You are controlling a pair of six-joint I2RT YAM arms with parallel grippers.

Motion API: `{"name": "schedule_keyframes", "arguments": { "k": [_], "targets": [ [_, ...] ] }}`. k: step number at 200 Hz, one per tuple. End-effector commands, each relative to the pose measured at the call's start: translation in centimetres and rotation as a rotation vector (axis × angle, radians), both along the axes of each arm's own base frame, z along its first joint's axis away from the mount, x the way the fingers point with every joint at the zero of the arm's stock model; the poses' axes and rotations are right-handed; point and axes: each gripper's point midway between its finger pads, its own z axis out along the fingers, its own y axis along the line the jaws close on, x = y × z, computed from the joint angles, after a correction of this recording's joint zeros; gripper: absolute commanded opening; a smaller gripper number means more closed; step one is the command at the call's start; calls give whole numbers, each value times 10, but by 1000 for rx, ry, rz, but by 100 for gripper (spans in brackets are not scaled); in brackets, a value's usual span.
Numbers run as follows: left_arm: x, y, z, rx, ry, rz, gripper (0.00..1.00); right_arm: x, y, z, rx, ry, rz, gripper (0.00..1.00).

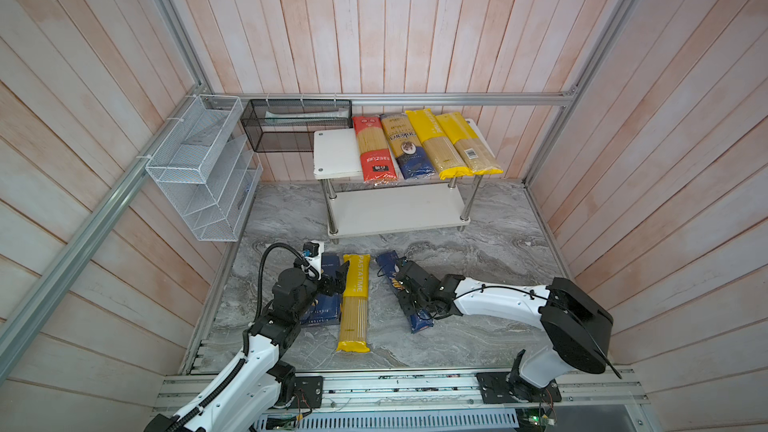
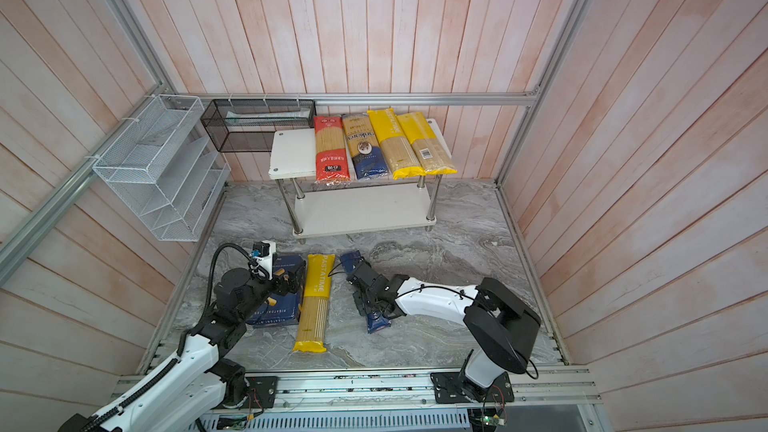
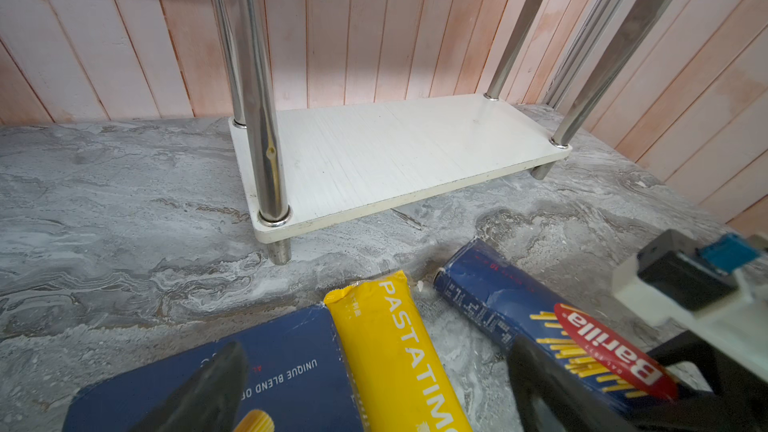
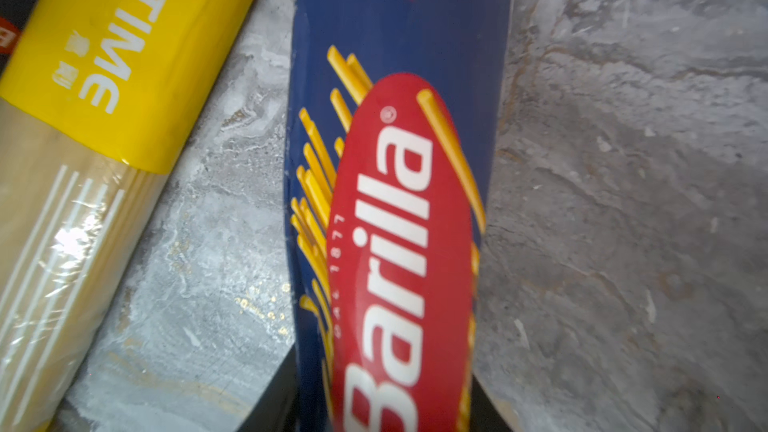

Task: Place and organize the pasta boxes and bags onto the shelf
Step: 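Lift the Barilla spaghetti box and carry it toward the lower shelf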

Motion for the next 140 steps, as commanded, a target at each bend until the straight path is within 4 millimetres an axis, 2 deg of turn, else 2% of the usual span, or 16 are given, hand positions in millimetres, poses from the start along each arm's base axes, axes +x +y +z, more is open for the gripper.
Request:
{"name": "schedule_keyframes", "arguments": {
  "k": [1, 84, 140],
  "targets": [
    [0, 3, -3, -1, 5, 16, 99, 26, 1, 43, 116, -119, -71, 37],
    [1, 2, -4, 1, 11, 12, 100, 52, -40, 76, 130, -193, -132, 34],
    [1, 1, -4, 2, 13, 8, 100, 83, -68, 99, 119, -288, -176, 33]
  ]
}}
